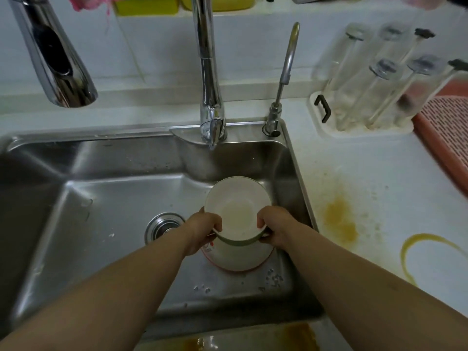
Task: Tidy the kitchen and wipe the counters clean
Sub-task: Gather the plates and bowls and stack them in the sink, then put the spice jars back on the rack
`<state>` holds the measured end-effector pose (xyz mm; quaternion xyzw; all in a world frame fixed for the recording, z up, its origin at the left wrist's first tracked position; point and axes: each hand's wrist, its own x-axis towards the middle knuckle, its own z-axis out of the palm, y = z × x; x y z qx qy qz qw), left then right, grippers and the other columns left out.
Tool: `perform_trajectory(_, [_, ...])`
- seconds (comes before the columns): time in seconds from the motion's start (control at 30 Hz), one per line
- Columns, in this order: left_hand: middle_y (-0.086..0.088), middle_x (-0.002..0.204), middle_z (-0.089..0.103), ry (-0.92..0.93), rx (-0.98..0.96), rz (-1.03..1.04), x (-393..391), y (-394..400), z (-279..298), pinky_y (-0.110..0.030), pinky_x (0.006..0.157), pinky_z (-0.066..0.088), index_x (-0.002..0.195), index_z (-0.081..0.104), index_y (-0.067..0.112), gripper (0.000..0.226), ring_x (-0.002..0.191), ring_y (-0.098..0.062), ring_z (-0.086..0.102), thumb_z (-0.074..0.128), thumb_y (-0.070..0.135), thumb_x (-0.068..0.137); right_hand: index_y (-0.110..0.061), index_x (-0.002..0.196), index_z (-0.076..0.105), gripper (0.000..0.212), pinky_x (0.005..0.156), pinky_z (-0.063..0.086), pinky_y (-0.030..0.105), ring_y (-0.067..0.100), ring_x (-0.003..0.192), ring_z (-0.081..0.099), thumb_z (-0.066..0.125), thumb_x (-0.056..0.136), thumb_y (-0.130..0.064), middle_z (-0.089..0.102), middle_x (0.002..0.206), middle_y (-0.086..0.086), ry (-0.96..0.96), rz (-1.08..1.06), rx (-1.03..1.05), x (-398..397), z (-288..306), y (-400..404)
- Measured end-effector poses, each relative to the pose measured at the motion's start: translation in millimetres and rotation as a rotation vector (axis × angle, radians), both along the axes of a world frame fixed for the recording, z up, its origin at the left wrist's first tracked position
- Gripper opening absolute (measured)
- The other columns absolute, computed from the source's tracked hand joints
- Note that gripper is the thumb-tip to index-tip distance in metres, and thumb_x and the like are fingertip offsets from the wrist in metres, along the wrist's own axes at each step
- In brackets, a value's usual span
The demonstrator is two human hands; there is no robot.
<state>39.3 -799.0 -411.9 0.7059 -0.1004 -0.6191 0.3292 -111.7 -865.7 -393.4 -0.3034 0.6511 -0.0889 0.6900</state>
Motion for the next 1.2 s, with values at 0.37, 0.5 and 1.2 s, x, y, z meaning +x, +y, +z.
perform_trajectory(0.37, [-0.016,0.133,0.048,-0.422,-0.001,-0.142,1.3,-4.4,24.3,-0.036,0.088,0.047,0.143,0.032,0.01,0.063,0.111,-0.032,0.051,0.058,0.017,0.086,-0.006,0.136,0.041,0.048,0.088,0.04,0.036,0.027,0.103,0.043,0.054,0.09,-0.014,0.048,0.12,0.012,0.039,0.057,-0.057,0.6,31.7,2.6])
perform_trajectory(0.5, [-0.016,0.124,0.056,-0.745,-0.122,-0.169,-1.5,-7.8,67.4,-0.033,0.092,0.046,0.126,0.053,0.01,0.043,0.11,-0.033,0.055,0.056,0.017,0.084,-0.003,0.13,0.047,0.044,0.083,0.047,0.035,0.03,0.103,0.049,0.057,0.088,-0.013,0.05,0.115,0.014,0.042,0.066,-0.205,-0.8,66.0,5.0])
perform_trajectory(1.2, [-0.011,0.088,0.07,-0.528,-0.747,-0.742,-216.7,54.0,199.7,-0.033,0.081,0.052,0.08,0.068,0.008,0.016,0.089,-0.03,0.065,0.055,0.016,0.085,-0.007,0.094,0.056,0.008,0.056,0.043,0.025,0.018,0.059,0.055,0.048,0.092,-0.008,0.061,0.071,0.008,0.227,-0.472,-0.455,-218.9,204.5,191.3])
